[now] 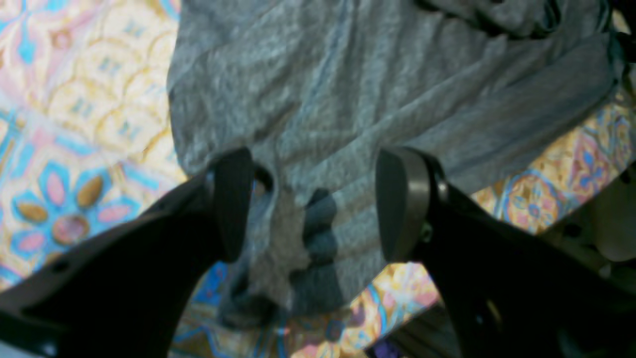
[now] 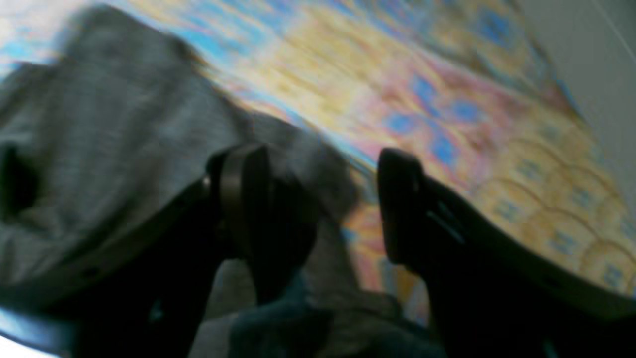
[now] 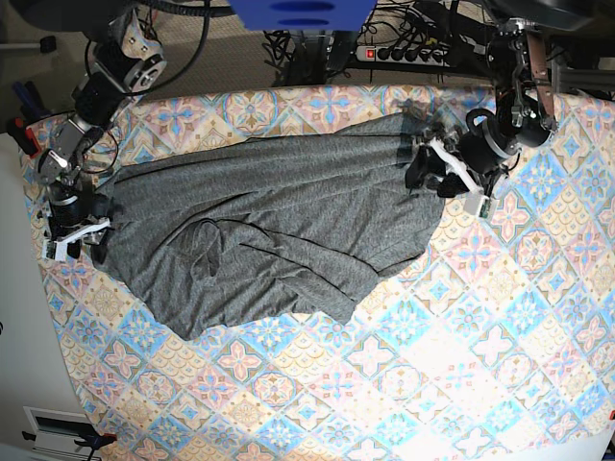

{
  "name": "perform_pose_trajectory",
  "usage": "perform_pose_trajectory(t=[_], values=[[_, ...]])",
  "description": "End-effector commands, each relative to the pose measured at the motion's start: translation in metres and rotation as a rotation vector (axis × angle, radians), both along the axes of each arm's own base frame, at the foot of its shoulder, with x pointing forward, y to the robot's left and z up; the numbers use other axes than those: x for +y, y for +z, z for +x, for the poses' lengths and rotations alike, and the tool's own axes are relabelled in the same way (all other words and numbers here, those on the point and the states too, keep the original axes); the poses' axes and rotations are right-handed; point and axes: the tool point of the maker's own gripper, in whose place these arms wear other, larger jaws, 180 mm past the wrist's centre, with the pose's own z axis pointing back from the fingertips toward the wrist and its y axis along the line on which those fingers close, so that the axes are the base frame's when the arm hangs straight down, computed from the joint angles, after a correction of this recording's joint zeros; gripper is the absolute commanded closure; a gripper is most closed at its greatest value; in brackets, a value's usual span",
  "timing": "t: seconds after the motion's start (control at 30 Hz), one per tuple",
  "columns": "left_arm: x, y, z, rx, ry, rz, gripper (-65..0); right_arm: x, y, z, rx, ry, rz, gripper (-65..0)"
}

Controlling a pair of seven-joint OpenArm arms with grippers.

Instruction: Layout the t-shirt on the table in an organized manner, then fold the t-shirt properly

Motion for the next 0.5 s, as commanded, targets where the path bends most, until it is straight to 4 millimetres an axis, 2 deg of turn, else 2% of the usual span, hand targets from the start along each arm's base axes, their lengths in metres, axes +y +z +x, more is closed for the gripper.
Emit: perform_pose_trajectory(t=[0.0, 0.07, 0.2, 0.3, 0.47], values=[[0.001, 0.017, 0.015, -0.071, -0.001, -0.006, -38.2, -0.003, 0.028, 0.018, -0.114, 0.0, 0.01, -33.8], [0.002, 0.019, 0.023, -0.081, 0.004, -0.012, -38.2, -0.001, 0.02, 0.016, -0.119, -0.006, 0.037, -33.8], [-0.012, 0.019, 0.038, -0.058, -0.059, -0.002, -38.1, -0.009, -0.001, 0.009, -0.08, -0.024, 0.082, -33.8], [-0.019, 0.018, 0.044, -0.03, -0.1, 0.012, -37.9, 0.003, -0.006, 0.02, -0.069, 0.01, 0.109, -33.8], [-0.023, 0.02, 0.048, -0.032, -0.116, 0.013, -37.8, 0.023, -0.011, 0.027, -0.05, 0.092, 0.086, -33.8]])
